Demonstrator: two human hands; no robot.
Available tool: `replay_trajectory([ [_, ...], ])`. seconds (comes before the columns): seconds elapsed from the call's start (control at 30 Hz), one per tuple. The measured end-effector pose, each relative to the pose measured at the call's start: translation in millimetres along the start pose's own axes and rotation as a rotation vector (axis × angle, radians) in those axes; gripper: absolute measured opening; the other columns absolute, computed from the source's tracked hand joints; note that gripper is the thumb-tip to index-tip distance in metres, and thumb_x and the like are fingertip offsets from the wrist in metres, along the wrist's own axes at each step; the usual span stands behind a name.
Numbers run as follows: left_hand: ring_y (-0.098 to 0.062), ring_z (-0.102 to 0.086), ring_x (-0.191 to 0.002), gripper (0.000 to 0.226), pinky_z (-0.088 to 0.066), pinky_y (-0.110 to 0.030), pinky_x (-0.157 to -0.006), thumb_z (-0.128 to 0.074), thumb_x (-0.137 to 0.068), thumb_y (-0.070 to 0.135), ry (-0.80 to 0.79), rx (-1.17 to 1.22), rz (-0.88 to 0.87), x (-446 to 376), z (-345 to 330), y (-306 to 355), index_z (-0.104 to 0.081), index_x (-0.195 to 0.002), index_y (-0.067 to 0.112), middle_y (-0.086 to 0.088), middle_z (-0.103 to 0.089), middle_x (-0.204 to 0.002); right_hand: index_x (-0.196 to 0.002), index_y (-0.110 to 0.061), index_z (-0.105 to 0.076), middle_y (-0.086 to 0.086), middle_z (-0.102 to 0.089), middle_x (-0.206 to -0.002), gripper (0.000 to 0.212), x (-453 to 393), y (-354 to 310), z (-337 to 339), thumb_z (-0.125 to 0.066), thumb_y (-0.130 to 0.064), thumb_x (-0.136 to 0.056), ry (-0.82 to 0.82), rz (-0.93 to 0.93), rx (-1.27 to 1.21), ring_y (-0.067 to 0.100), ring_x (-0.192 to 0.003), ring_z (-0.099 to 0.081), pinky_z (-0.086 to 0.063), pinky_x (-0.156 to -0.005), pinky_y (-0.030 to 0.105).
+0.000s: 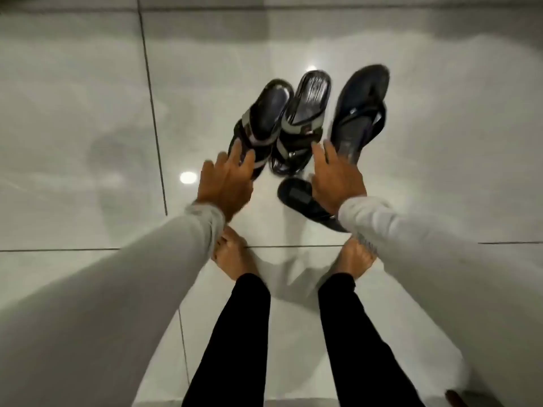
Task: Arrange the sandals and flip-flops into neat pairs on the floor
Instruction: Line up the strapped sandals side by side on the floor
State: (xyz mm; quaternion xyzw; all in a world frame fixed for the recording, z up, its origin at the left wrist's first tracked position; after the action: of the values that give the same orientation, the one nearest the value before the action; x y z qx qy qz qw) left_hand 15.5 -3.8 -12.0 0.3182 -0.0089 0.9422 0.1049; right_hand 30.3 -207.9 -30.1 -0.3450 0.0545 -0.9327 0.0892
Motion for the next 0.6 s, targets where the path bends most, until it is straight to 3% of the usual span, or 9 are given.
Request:
replay_trajectory([
  [0.1, -0.043, -0.058, -0.113, 0.058, -0.049, -0.05, -0.084, -0.05, -0.095, 0.023, 0.008, 0.102, -0.058, -74.4, -27.3, -7.0, -0.036, -0.15, 0.013, -0.018, -0.03, -0.159, -0.158, -0.012, -0.018, 0.009, -0.014, -0.167, 0.074, -59.4, -5.6, -24.1, -0.054, -0.007, -0.093, 0.069, -0.024, -0.154, 0.04, -0.128, -0.054, -0.05, -0.098, 0.052],
  [0.2, -0.046, -0.059, -0.117, 0.054, -0.048, -0.053, -0.088, -0.055, -0.095, 0.024, -0.169, 0.098, -0.054, -114.8, -45.7, -11.9, -0.04, -0.145, 0.013, -0.017, -0.044, -0.145, -0.158, -0.014, -0.018, 0.009, -0.019, -0.165, 0.076, -97.8, -5.0, -33.7, -0.057, -0.009, -0.093, 0.021, 0.0, -0.139, 0.043, -0.122, -0.057, -0.051, -0.096, 0.053],
  [0.37, -0.05, -0.063, -0.099, 0.027, -0.05, -0.054, -0.077, -0.051, -0.096, 0.01, -0.047, 0.076, -0.062, -90.0, -68.6, -24.7, -0.055, -0.12, -0.002, -0.026, -0.059, -0.116, -0.136, -0.008, -0.048, 0.018, -0.042, -0.143, 0.039, -112.2, 18.3, -41.6, -0.046, -0.031, -0.104, -0.018, -0.018, -0.019, 0.047, -0.117, -0.057, -0.05, -0.092, 0.052],
  [0.47, -0.049, -0.064, -0.096, 0.025, -0.049, -0.051, -0.071, -0.054, -0.092, -0.001, -0.072, 0.112, -0.039, -64.7, -77.0, -28.0, -0.057, -0.116, -0.001, -0.024, -0.061, -0.11, -0.128, -0.007, -0.054, 0.022, -0.048, -0.134, 0.031, -97.7, 42.6, -43.1, -0.043, -0.025, -0.105, 0.013, -0.067, 0.019, 0.048, -0.114, -0.059, -0.049, -0.088, 0.054],
  [0.6, -0.046, -0.065, -0.098, 0.025, -0.046, -0.046, -0.068, -0.055, -0.091, -0.002, -0.108, 0.147, 0.031, -53.2, -80.0, -17.4, -0.056, -0.116, 0.003, -0.02, -0.06, -0.11, -0.127, -0.009, -0.057, 0.022, -0.051, -0.13, 0.029, -77.4, 77.4, -41.5, -0.049, -0.016, -0.1, -0.063, -0.134, 0.142, 0.046, -0.114, -0.059, -0.051, -0.089, 0.051],
])
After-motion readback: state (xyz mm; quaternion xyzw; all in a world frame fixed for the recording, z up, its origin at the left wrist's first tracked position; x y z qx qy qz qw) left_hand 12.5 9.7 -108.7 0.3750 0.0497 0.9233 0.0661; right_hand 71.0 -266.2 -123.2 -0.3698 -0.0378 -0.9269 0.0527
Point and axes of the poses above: each hand's wrist, its own x-axis away from the middle knuckle, its own z-axis out of the back of the hand, y = z × x, the point moved 2 cm from there along -x, towards the middle knuckle
